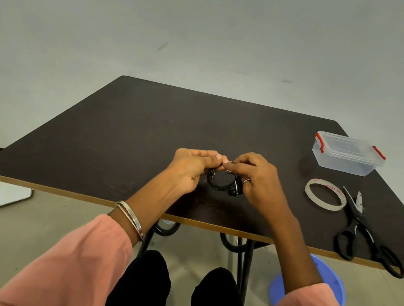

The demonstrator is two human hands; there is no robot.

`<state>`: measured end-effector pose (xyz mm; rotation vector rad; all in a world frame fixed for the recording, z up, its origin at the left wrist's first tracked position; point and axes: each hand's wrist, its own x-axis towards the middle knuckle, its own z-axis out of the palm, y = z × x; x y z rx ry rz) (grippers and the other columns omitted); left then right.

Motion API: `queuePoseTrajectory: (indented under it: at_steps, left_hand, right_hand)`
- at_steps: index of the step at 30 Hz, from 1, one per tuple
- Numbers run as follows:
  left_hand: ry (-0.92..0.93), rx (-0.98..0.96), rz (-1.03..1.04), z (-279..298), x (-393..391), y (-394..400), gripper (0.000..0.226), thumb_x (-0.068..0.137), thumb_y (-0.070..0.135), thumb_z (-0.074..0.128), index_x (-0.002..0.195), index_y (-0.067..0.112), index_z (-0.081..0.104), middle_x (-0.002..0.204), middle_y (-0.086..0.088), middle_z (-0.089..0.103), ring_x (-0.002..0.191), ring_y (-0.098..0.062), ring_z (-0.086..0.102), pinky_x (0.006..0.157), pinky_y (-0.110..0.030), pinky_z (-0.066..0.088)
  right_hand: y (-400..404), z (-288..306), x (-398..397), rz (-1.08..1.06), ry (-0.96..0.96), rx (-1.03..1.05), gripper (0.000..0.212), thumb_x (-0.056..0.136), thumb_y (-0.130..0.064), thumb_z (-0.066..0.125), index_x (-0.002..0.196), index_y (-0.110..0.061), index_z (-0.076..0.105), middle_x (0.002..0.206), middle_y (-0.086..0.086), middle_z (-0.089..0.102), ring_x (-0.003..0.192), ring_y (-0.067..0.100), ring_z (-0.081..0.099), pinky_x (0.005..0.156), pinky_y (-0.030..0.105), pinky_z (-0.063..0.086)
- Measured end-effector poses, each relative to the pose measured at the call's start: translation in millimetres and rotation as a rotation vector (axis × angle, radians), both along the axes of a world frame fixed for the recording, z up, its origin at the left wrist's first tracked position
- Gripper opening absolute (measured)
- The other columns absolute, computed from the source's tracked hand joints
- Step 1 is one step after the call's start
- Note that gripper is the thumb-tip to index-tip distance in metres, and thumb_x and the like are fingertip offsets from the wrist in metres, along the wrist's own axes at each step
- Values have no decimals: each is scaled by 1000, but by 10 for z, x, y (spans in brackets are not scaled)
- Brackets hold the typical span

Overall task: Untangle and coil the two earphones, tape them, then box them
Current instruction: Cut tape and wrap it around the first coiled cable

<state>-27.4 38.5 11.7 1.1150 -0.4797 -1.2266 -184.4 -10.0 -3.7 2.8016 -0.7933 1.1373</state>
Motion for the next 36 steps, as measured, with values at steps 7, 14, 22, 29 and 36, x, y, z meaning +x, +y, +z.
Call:
queuePoseTrajectory:
  at_steps: [7,14,22,29,36]
  left_hand:
    - [-14,-43,16,-14,126,32,21,81,-8,66,102,-7,65,88,-18,71,68,-20,72,71,-25,60]
    - [-843,-44,-48,-54,353,102,14,80,12,76,94,14,75,85,-4,74,80,-14,71,77,-25,55]
    - [-1278,81,25,-199,478,55,9,82,17,74,90,15,76,87,-1,73,80,-8,65,78,-23,52]
    - [-1325,163,72,-274,497,33,5,83,20,72,87,19,76,87,3,71,78,-6,61,70,-22,44]
    - [-1340,3,148,-147,301,-24,6,84,20,70,82,18,75,81,7,72,75,-7,64,80,-33,55]
  right_hand:
    - [203,-17,123,5,-534,885,66,79,-9,75,137,-20,47,98,2,73,92,13,70,85,30,56]
    - [219,0,364,-135,-682,992,40,82,-8,72,119,-9,58,76,5,75,77,15,73,84,31,54]
    - [194,-154,603,-303,-349,727,14,85,-24,72,82,-11,75,68,-1,69,62,8,62,63,25,52]
    - [231,-145,556,-327,-302,632,25,93,-26,60,86,-7,74,65,2,66,58,9,59,53,13,39]
    - [207,105,106,-330,-435,626,17,90,-28,64,86,-15,74,71,-3,68,70,9,64,67,23,50]
